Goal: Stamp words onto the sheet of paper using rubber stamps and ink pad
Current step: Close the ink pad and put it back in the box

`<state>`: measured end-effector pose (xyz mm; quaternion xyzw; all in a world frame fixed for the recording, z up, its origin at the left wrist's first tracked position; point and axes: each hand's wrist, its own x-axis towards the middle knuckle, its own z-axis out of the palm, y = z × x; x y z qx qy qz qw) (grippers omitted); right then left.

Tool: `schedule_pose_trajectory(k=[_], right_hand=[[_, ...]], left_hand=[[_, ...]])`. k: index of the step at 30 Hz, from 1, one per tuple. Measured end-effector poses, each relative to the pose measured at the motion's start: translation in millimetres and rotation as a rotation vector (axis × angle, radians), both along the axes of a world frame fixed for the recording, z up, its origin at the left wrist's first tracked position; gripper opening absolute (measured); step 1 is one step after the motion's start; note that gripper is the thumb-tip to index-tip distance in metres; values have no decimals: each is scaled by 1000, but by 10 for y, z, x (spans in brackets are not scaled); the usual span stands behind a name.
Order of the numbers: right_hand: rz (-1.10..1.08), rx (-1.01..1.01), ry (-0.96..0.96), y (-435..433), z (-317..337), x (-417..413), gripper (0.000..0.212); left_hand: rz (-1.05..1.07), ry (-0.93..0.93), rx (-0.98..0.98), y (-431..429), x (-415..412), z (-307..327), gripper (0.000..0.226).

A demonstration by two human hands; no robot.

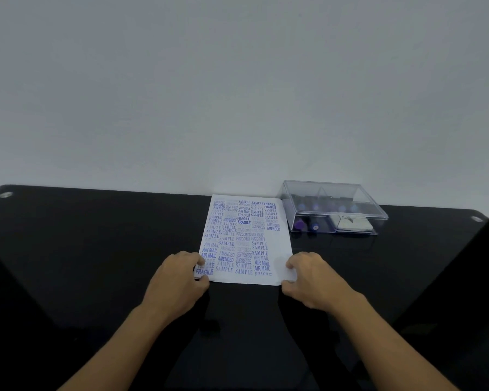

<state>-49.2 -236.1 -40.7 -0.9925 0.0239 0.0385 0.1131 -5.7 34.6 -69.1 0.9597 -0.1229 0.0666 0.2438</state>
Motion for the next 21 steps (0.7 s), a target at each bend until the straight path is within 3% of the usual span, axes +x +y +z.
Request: schedule_pose_trajectory(k=[10,17,21], right_hand=[[26,-5,-141,323,-158,-173,50],[-64,27,-146,604,-356,-214,58],[-102,15,-159,630,-470,-256,61]], left_hand=[[-36,-17,53,-213,-194,14,52],[-25,101,96,-453,-288,-135,65],[-44,67,211,-409,-309,-304,75]])
